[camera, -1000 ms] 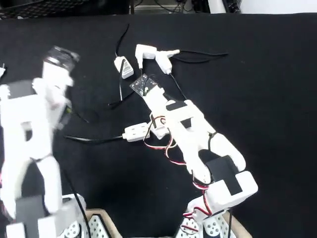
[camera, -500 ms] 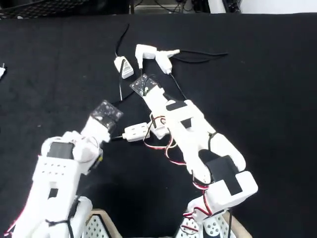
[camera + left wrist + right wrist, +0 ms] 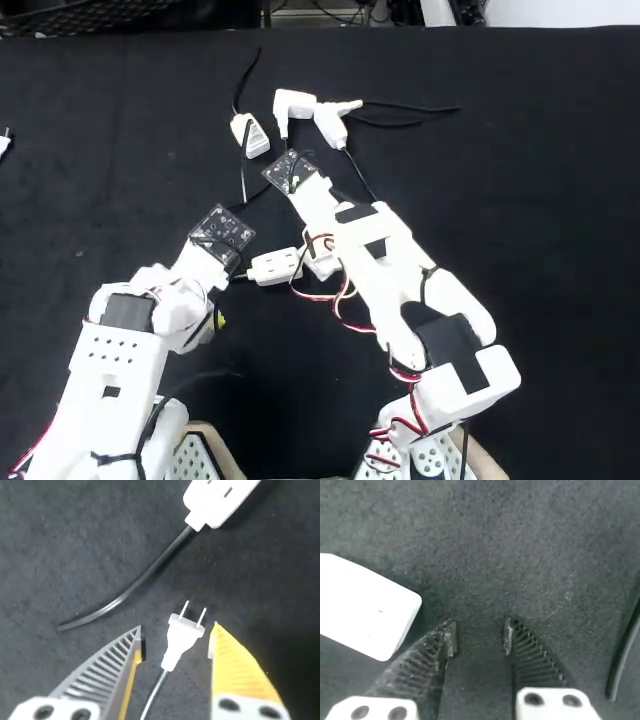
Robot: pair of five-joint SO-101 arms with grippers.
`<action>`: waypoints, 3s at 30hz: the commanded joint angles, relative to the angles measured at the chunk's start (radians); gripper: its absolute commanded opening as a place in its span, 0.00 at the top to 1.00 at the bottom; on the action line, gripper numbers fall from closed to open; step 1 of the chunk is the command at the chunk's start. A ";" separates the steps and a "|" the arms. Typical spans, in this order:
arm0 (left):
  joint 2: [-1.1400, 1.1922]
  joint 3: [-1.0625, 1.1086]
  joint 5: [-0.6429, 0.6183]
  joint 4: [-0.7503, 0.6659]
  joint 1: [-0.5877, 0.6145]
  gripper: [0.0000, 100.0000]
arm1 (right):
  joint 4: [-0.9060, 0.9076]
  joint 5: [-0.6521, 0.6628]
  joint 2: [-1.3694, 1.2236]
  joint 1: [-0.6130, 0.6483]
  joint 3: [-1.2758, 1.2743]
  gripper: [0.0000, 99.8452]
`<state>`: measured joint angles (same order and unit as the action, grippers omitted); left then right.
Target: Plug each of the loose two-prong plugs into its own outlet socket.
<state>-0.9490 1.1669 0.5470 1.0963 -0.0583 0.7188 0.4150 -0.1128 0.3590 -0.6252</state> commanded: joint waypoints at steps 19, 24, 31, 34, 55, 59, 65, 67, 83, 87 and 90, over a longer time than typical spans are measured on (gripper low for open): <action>-0.005 -0.053 0.347 0.043 0.021 0.78 | -0.002 0.006 0.036 0.020 -0.004 0.85; 0.091 -0.064 0.344 0.020 0.036 0.78 | -0.002 0.006 0.036 0.020 -0.004 0.85; 0.365 -0.200 0.348 0.009 0.041 0.78 | -0.002 0.006 0.036 0.020 -0.004 0.85; 0.454 -0.248 0.348 0.009 0.007 0.78 | -0.002 0.006 0.036 0.020 -0.004 0.85; 0.747 -0.354 0.361 -0.048 0.004 0.82 | -0.005 0.005 0.036 0.020 -0.004 0.85; 0.744 -0.357 0.364 -0.048 0.001 0.94 | -0.005 0.005 0.036 0.020 -0.004 0.85; 0.747 -0.352 0.361 -0.041 -0.001 0.97 | -0.005 0.005 0.036 0.020 -0.004 0.85; 0.738 -0.357 0.359 -0.041 0.005 0.97 | -0.005 0.005 0.036 0.020 -0.004 0.85; 0.272 -0.547 0.078 0.020 0.030 0.97 | -0.009 -0.002 0.036 0.020 -0.004 0.85; 0.084 -0.556 -0.025 -0.051 0.048 0.97 | -0.003 -0.002 0.036 0.020 -0.004 0.85; -0.006 -0.549 -0.144 -0.129 0.070 0.97 | 0.000 0.005 0.038 0.020 -0.005 0.85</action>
<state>-0.8155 0.6713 0.5393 1.0625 -0.0184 0.7158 0.4150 -0.1128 0.3590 -0.6252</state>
